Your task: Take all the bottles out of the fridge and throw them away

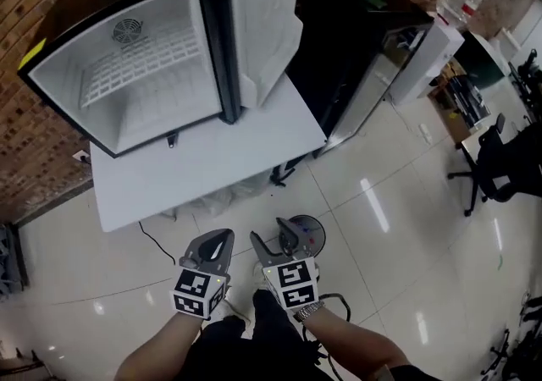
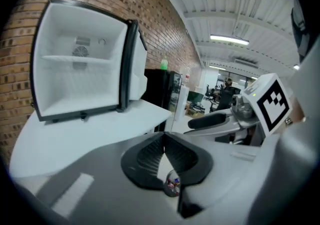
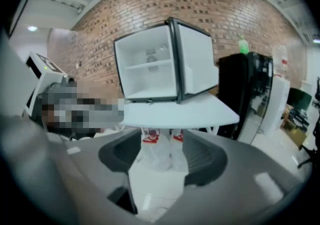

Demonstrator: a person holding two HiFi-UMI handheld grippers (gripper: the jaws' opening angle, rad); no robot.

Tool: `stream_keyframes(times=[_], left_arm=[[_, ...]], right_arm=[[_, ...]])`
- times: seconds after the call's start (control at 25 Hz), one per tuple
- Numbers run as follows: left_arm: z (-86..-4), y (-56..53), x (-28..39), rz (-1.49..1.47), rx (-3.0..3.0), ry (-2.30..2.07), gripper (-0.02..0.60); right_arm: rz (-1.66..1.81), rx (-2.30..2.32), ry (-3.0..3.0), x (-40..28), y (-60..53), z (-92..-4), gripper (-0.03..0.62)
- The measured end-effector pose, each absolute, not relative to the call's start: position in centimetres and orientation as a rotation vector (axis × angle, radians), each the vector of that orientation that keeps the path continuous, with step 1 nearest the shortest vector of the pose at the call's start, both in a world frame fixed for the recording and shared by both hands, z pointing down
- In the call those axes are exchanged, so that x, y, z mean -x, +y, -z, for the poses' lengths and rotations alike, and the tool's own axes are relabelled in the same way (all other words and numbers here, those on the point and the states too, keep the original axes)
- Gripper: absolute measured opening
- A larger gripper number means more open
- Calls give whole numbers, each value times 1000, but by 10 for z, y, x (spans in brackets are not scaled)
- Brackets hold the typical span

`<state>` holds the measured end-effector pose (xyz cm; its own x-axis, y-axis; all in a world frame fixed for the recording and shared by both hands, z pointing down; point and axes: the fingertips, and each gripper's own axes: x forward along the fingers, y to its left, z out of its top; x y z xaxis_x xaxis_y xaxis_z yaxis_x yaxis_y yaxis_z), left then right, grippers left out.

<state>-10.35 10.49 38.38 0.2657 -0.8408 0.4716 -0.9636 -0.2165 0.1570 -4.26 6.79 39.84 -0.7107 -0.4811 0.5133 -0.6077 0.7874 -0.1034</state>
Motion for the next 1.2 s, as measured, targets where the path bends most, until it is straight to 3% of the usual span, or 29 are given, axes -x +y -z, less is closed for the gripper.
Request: stream_keyframes(times=[0.32, 0.56, 0.96, 1.2], left_arm=[[-292, 174, 177, -216, -2112, -1883, 3], [-229, 222, 208, -114, -2152, -2010, 3], [-178, 252, 214, -139, -2229, -2073, 3], [-165, 243, 204, -87, -2192, -2139, 3]], right_arm=[[-182, -674, -2672, 119, 137, -299, 231], [-36, -647, -2760, 151, 176, -233, 145], [46, -641, -2847, 164, 207, -177, 6], [77, -570, -2873, 153, 203, -163, 3]])
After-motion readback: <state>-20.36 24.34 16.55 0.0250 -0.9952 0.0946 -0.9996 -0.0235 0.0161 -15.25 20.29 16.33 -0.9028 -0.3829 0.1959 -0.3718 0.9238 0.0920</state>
